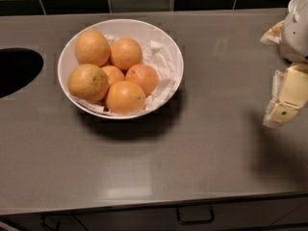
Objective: Pick orange from white bowl
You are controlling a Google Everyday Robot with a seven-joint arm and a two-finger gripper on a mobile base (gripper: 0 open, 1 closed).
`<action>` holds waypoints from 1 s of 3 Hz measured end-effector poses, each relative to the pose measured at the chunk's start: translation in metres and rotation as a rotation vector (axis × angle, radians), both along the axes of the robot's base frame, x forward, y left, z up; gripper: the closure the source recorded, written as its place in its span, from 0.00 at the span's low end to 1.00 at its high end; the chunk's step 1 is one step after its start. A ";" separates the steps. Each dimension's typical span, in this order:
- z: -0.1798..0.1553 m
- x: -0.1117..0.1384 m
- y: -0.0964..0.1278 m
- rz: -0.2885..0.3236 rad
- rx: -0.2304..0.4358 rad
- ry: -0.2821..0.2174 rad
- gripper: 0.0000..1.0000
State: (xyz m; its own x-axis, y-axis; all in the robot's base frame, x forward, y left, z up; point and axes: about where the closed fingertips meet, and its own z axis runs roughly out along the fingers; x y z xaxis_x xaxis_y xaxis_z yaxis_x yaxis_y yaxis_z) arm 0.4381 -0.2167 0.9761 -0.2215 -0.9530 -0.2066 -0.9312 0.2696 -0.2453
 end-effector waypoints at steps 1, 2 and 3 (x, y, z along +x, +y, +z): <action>0.000 0.000 0.000 0.000 0.000 0.000 0.00; 0.013 -0.007 0.060 0.201 -0.038 -0.038 0.00; 0.041 -0.032 0.143 0.472 -0.057 -0.117 0.00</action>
Offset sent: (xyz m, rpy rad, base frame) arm -0.0218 0.1732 0.0312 -0.1122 -0.0860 0.5864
